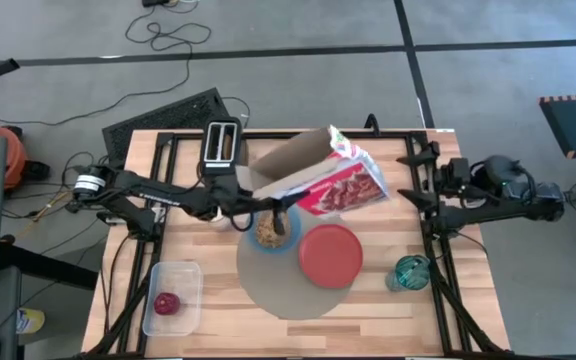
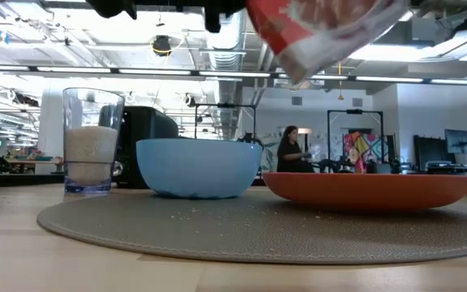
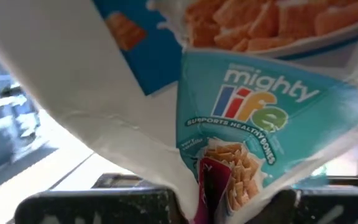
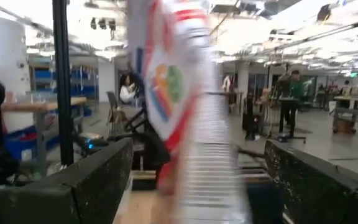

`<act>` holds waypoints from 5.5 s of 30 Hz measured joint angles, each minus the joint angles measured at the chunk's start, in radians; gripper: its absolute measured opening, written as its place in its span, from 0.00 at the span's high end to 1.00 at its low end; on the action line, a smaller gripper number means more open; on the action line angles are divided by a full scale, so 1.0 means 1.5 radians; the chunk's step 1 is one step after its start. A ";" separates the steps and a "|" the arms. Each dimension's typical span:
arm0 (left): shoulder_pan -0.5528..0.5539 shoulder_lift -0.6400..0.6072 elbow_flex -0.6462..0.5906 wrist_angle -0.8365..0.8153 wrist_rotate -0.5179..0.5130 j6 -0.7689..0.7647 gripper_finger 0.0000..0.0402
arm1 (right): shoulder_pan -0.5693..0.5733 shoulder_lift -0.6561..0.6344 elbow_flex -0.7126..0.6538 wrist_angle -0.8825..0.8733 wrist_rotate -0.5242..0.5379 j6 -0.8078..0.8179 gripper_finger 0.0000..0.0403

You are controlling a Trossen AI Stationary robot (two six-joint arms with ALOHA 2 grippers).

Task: Arrange a breakfast setting
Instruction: Pour the cereal into the blue bowl, then put the toasted bread on the orange plate

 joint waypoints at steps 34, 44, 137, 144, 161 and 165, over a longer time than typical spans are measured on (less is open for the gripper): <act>0.115 0.549 0.673 -0.464 -0.083 -0.126 0.93 | 0.107 0.002 -0.003 0.002 -0.094 -0.055 0.04; 0.118 0.577 0.706 -0.483 -0.141 -0.090 0.87 | 0.107 0.002 -0.003 0.000 -0.094 -0.054 0.04; -0.185 0.227 0.705 -1.435 -0.463 -0.487 0.25 | 0.260 0.256 -0.004 -0.019 0.017 0.019 0.04; -0.193 0.174 0.645 -1.537 -0.502 -0.596 0.25 | 0.305 0.313 -0.004 -0.033 0.104 0.067 0.04; 0.125 -0.112 0.362 -1.337 -0.216 -0.553 0.25 | 0.277 0.449 -0.004 -0.024 0.200 0.082 0.04; 0.232 -0.097 0.362 -1.314 -0.151 -0.472 0.25 | 0.256 0.465 -0.004 -0.030 0.201 0.081 0.04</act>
